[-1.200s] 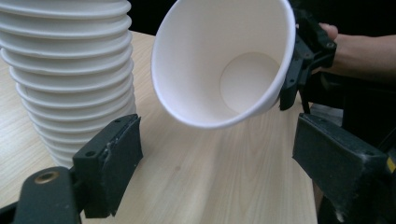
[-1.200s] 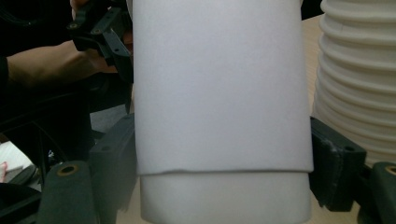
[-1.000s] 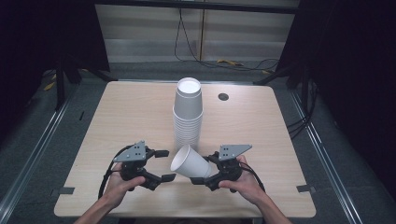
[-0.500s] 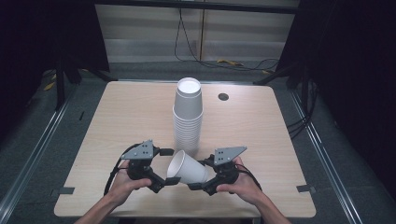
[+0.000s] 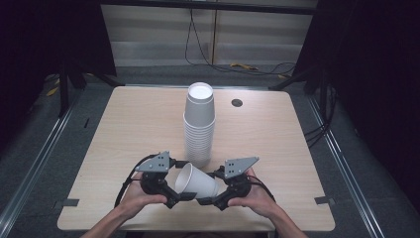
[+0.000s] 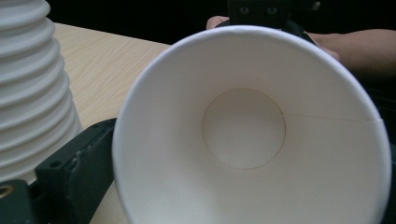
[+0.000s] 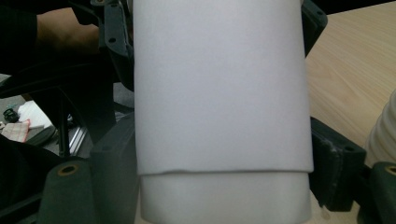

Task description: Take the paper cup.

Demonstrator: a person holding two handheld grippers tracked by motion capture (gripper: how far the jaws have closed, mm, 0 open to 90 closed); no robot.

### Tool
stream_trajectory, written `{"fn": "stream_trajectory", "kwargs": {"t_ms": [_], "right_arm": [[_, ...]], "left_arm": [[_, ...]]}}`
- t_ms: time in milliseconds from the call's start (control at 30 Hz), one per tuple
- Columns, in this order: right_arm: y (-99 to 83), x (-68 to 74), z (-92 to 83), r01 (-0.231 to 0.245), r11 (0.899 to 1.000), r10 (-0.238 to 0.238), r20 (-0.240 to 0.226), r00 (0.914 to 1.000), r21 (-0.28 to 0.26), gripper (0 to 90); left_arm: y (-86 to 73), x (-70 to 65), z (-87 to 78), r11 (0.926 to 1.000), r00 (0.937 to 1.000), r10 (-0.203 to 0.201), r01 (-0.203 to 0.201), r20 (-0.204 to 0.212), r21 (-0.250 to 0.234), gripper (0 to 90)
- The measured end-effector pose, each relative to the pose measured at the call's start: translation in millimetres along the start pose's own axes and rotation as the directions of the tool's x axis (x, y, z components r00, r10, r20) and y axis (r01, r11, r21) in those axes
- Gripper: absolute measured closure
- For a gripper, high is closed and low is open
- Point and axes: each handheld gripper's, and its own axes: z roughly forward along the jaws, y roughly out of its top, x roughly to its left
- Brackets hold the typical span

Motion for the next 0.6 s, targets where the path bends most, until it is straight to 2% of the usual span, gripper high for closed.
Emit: {"fn": "stream_trajectory", "kwargs": {"t_ms": [133, 300, 433, 533, 600], "right_arm": [[-0.4, -0.8, -0.5, 0.000, 1.000, 0.000, 0.002, 1.0000, 0.000, 23.0], [-1.6, -0.7, 0.9, -0.005, 1.000, 0.005, -0.007, 1.0000, 0.013, 22.2], [-1.6, 0.0, 1.3, -0.012, 1.000, 0.012, 0.007, 0.9999, 0.006, 21.4], [-1.6, 0.8, 1.5, -0.016, 1.000, 0.016, 0.005, 0.9999, 0.008, 18.2], [-1.8, 1.8, 2.0, -0.018, 1.000, 0.018, 0.029, 0.9994, 0.009, 14.1]], "left_arm": [[0.8, -0.4, 0.8, 1.0000, 1.0000, -0.003, 0.003, -0.002, 0.004, 4.5], [0.6, -0.4, -1.8, 1.0000, 0.9998, -0.007, 0.007, 0.016, 0.005, 7.4], [2.2, -0.7, -2.9, 1.0000, 0.9998, -0.002, 0.002, 0.018, 0.008, 8.0], [2.6, -1.4, -2.8, 0.9997, 0.9998, 0.010, -0.010, 0.018, 0.024, 8.1], [2.3, -1.6, -2.6, 0.9996, 0.9999, 0.010, -0.010, 0.014, 0.028, 8.2]]}}
